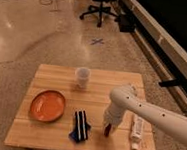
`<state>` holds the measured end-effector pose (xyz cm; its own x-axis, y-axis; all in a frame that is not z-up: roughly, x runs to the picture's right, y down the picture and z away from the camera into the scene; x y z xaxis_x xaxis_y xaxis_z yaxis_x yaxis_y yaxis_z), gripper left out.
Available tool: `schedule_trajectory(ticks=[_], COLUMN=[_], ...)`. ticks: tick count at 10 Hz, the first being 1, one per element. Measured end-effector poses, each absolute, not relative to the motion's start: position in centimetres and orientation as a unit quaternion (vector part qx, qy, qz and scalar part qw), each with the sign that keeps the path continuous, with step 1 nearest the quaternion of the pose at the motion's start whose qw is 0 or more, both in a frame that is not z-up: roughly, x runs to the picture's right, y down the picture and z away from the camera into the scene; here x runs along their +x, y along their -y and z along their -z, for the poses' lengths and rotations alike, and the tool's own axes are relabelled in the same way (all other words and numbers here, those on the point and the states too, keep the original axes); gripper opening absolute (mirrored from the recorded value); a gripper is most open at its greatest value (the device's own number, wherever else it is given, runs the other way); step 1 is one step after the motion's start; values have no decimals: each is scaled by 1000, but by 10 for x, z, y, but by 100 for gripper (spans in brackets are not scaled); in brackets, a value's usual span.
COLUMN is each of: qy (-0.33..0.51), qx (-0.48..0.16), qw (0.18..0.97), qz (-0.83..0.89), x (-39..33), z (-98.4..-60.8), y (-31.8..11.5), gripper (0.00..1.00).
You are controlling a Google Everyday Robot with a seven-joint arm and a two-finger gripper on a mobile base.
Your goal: Drag the pepper across the table
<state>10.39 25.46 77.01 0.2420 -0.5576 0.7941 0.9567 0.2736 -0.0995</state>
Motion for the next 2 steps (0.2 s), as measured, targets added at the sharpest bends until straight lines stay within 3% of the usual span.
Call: schedule_trajectory(ticks=[2], qy=[329], qx=[-304], qw=[726], qz=[521], x=[103], z=[-770], y=[-255], gripper=[63])
